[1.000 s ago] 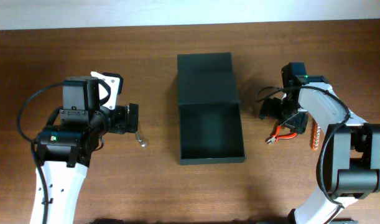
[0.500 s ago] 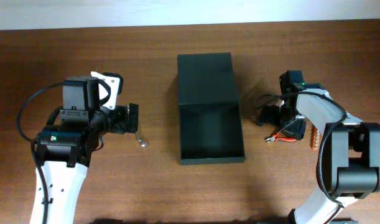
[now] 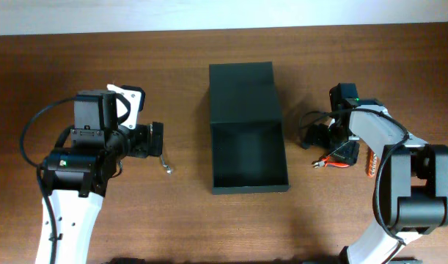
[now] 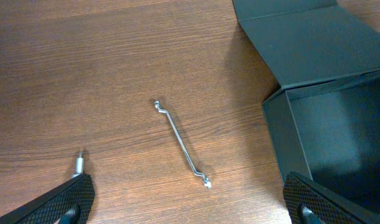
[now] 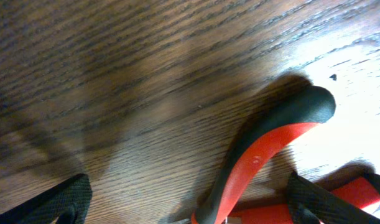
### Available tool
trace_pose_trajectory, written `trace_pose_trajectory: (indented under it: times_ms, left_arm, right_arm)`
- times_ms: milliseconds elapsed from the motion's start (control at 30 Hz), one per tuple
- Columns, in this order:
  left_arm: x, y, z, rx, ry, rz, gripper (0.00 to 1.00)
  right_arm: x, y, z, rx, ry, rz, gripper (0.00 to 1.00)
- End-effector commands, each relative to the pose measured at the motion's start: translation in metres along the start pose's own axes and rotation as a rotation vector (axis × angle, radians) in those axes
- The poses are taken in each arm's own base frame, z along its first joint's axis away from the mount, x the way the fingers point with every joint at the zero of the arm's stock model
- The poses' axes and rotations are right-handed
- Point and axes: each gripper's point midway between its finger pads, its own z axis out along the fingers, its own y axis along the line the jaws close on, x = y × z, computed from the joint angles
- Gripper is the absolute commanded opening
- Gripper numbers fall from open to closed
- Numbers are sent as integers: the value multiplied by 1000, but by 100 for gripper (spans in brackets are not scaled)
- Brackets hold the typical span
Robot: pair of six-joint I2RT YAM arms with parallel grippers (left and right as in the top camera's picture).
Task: Pack container
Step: 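Lower the right gripper and grasp the red-handled pliers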
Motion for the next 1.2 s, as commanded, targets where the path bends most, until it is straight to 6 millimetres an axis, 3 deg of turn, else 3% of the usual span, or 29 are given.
trace_pose_trajectory:
  times_ms: [0,433,700,933,1167]
  left_arm:
    - [-7,-3,-5,12,-24,21,99]
    - [-7,-3,-5,12,-24,21,99]
    - [-7,-3,-5,12,-24,21,99]
    - [-7,-3,-5,12,-24,21,99]
    - [-7,-3,-5,12,-24,21,99]
  right_arm:
    - [5,3,6,-13,25,-3,93]
    - [2,4,6,-17,15,-4,59]
    - [2,4,6,-17,15,-4,47]
    - [2,4,6,-17,14,-4,25]
    - [1,5,6,-18,11,-4,13]
